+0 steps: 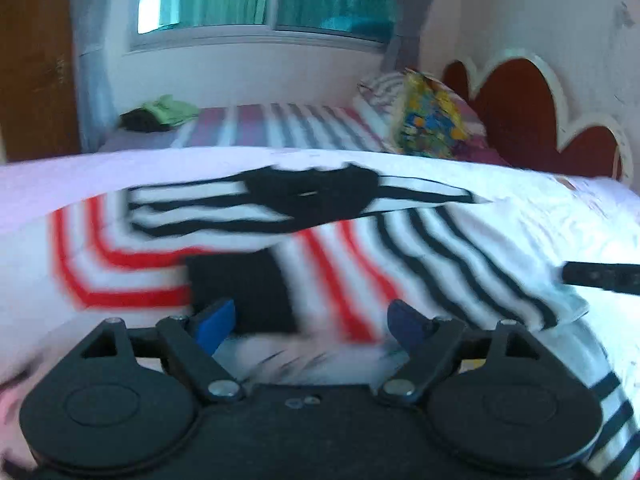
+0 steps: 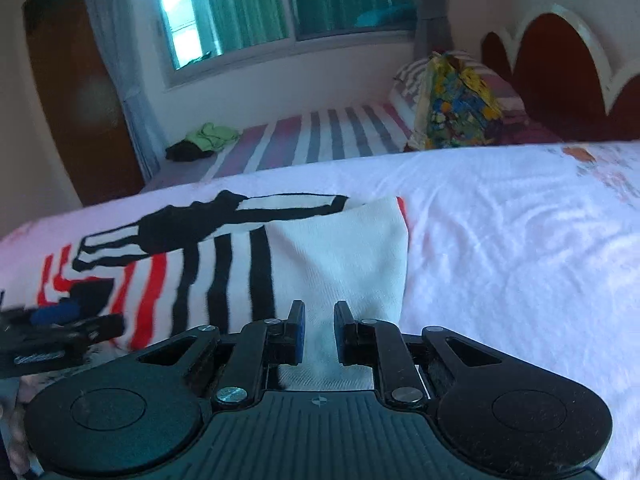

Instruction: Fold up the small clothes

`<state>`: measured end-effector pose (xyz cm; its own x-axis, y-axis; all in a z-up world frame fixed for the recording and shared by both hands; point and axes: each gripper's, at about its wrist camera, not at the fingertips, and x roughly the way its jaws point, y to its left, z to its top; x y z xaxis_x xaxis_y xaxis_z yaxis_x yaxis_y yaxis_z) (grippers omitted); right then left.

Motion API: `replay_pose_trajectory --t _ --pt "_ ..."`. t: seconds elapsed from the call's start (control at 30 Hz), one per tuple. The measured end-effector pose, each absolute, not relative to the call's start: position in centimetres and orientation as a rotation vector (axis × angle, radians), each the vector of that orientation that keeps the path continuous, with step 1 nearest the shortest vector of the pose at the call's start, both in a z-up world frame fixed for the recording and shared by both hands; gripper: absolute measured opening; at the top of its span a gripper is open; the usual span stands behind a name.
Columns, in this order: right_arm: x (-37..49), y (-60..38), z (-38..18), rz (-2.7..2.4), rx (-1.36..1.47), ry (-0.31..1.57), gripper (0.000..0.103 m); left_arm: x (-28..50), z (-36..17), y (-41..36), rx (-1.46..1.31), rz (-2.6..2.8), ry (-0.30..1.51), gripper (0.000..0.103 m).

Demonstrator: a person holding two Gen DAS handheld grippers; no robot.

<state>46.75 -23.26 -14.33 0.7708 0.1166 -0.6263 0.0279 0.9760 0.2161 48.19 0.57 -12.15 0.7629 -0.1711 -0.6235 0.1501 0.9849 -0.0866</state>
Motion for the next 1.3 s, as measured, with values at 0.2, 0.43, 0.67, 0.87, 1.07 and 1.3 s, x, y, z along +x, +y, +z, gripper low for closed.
replay_pose_trajectory --t 0.2,0.43,0.67,0.87,1.07,1.3 --pt "43.7 -19.8 -13.8 0.022 0.256 0.722 0.015 44.6 -11.0 11.4 -0.083 -0.05 0.674 0.079" --pt "43.2 -14.0 -13.1 0.041 0.311 0.735 0.015 38.2 -11.3 28.6 -0.483 0.253 0.653 0.068" --pt "44.5 -8.9 -11.9 0.076 0.275 0.733 0.015 35.9 -12.8 38.8 -0.861 0.357 0.527 0.057" --pt "45.3 -6.7 -11.3 0.089 0.255 0.721 0.015 37.9 -13.7 40.2 -0.971 0.361 0.458 0.053" --pt "45.8 -7.3 -11.8 0.071 0.263 0.733 0.015 39.5 -14.3 41.6 -1.031 0.395 0.452 0.029" --pt "46.5 -10.1 -12.5 0.028 0.305 0.732 0.015 41.9 -10.1 37.7 -0.776 0.297 0.455 0.005"
